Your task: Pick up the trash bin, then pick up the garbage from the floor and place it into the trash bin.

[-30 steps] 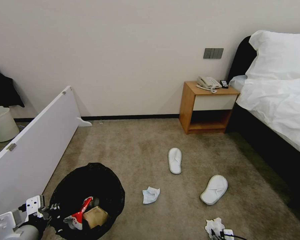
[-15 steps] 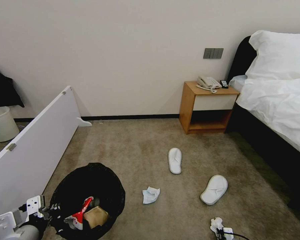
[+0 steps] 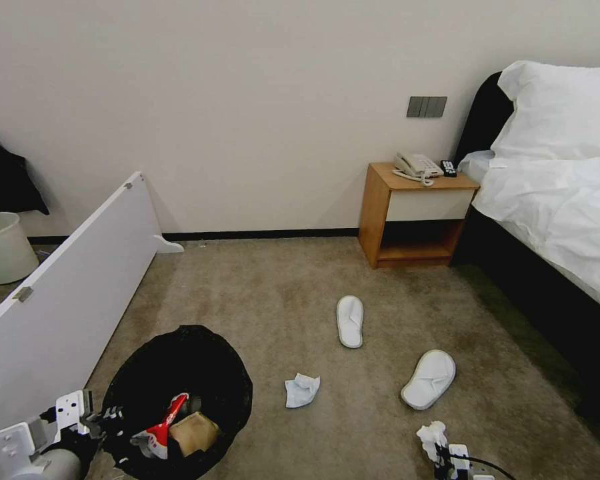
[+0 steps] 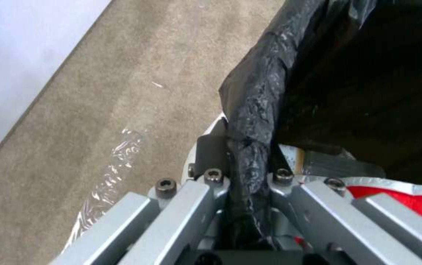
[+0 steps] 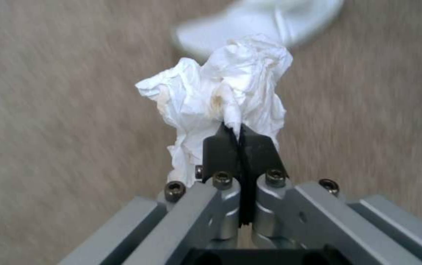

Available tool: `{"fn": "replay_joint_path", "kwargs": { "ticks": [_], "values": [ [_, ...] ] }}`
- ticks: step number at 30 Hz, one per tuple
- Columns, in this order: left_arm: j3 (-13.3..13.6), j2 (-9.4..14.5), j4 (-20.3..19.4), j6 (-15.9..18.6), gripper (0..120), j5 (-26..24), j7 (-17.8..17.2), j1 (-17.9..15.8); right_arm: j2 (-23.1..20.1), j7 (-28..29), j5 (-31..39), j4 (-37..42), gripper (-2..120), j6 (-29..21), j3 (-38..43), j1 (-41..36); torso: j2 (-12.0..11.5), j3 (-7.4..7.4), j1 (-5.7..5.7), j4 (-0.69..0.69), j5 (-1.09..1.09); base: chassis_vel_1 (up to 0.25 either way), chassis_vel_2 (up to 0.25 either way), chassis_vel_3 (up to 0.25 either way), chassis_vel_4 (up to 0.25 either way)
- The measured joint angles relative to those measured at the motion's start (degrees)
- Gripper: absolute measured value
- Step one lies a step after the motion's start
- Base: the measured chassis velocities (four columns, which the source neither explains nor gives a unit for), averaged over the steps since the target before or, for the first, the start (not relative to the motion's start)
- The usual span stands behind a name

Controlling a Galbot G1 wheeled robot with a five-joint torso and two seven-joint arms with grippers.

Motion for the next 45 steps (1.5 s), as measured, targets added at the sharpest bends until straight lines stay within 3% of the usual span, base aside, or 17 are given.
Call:
{"fn": "replay_joint_path", "kwargs": {
  "ticks": [4, 7, 10, 11, 12, 14, 16, 18, 19, 20, 21, 23, 26, 30, 31, 36, 45],
  "values": [
    [0.6, 0.0, 0.3, 0.0, 2, 0.2, 0.0, -0.1, -1.2, -1.6, 4.4, 8.8, 0, 4.1, -1.6, -1.5, 0.0, 0.00, 0.00, 0.01, -0.01, 0.000, 0.000, 0.000, 0.000],
    [0.8, 0.0, 0.4, 0.0, 2, 0.4, 0.0, -0.1, -1.9, -2.5, 6.0, 12.5, 0, 5.1, -2.6, -2.1, 0.0, 0.00, 0.00, 0.01, -0.01, 0.000, 0.000, 0.000, 0.000],
    [1.2, 0.6, 0.6, 0.0, 2, 0.8, 0.0, -0.1, -5.4, -4.1, 11.3, 22.9, 0, 5.8, -6.1, -3.2, 0.0, 0.00, 0.01, 0.00, 0.00, 0.000, 0.000, 0.000, 0.000],
    [1.2, 0.6, 0.6, 0.0, 2, 0.8, 0.0, -0.1, -5.4, -4.1, 11.3, 22.9, 0, 5.8, -6.1, -3.2, 0.0, 0.00, 0.01, 0.00, 0.00, 0.000, 0.000, 0.000, 0.000],
    [1.2, 0.8, 0.5, 0.0, 2, 0.8, 0.0, 0.0, -6.9, -4.2, 12.6, 25.1, 0, 5.6, -7.1, -3.1, 0.0, 0.00, 0.00, 0.00, 0.01, 0.000, 0.000, 0.000, 0.000],
    [1.2, 1.2, 0.3, 0.0, 2, 1.0, 0.0, 0.3, -14.7, -4.6, 17.2, 31.7, 0, 4.3, -11.4, -1.9, 0.0, 0.00, 0.00, 0.00, -0.01, 0.000, 0.000, 0.000, 0.000],
    [1.2, 1.2, 0.3, 0.0, 2, 1.0, 0.0, 0.3, -14.7, -4.6, 17.2, 31.7, 0, 4.3, -11.4, -1.9, 0.0, 0.00, 0.00, 0.00, -0.01, 0.000, 0.000, 0.000, 0.000],
    [1.1, 1.2, 0.0, 0.0, 2, 1.2, 0.0, 0.9, -21.2, -4.7, 20.9, 36.2, 0, 3.5, -16.6, 1.9, 0.0, 0.00, 0.00, 0.01, -0.01, 0.000, 0.000, 0.000, 0.000],
    [1.1, 1.2, 0.0, 0.0, 2, 1.2, 0.0, 0.9, -21.2, -4.7, 20.9, 36.2, 0, 3.5, -16.6, 1.9, 0.0, 0.00, 0.00, 0.01, -0.01, 0.000, 0.000, 0.000, 0.000],
    [1.1, 1.2, -0.3, 0.0, 2, 1.5, 0.0, 1.2, -23.8, -4.9, 23.3, 37.8, 0, 3.1, -20.1, 5.5, 0.0, 0.00, 0.00, 0.02, 0.01, 0.000, 0.000, 0.000, 0.000],
    [1.1, 1.2, -0.3, 0.0, 2, 1.5, 0.0, 1.2, -23.8, -4.9, 23.3, 37.8, 0, 3.1, -20.1, 5.5, 0.0, 0.00, 0.00, 0.02, 0.01, 0.000, 0.000, 0.000, 0.000],
    [1.4, 1.3, -0.4, 0.0, 2, 2.1, -0.1, 1.3, -26.8, -5.8, 28.3, 39.6, 0, 2.1, -25.3, 14.1, 0.0, 0.00, 0.00, 0.02, -0.01, 0.000, 0.000, 0.000, 0.000],
    [1.6, 1.3, -0.5, 0.0, 2, 2.3, 0.0, 1.3, -27.3, -6.5, 30.7, 39.8, 0, 1.8, -27.5, 17.5, 0.0, 0.01, 0.00, 0.01, 0.00, 0.000, 0.000, 0.000, 0.000],
    [2.2, 1.4, -0.7, 0.0, 2, 3.2, 0.0, 1.4, -27.4, -11.4, 39.5, 38.8, 0, 2.3, -40.0, 31.9, 0.0, 0.01, 0.00, 0.00, -0.01, 0.000, 0.000, 0.000, 0.000],
    [2.2, 1.4, -0.7, 0.0, 2, 3.2, 0.0, 1.4, -27.4, -11.4, 39.5, 38.8, 0, 2.3, -40.0, 31.9, 0.0, 0.01, 0.00, 0.00, -0.01, 0.000, 0.000, 0.000, 0.000],
    [2.9, 1.7, -0.8, 0.0, 2, 4.0, 0.0, 1.5, -23.8, -15.3, 42.4, 34.4, 0, 4.7, -50.8, 44.6, 0.0, 0.01, 0.00, 0.02, -0.02, 0.000, 0.000, 0.000, 0.000],
    [2.8, 2.9, -1.3, 0.0, 2, 3.7, 0.2, 1.7, -18.8, -15.4, 45.4, 30.6, 0, 2.5, -62.8, 53.2, 0.0, 0.01, 0.00, 0.01, -0.02, 0.000, 0.000, 0.000, 0.000]
  ]
}}
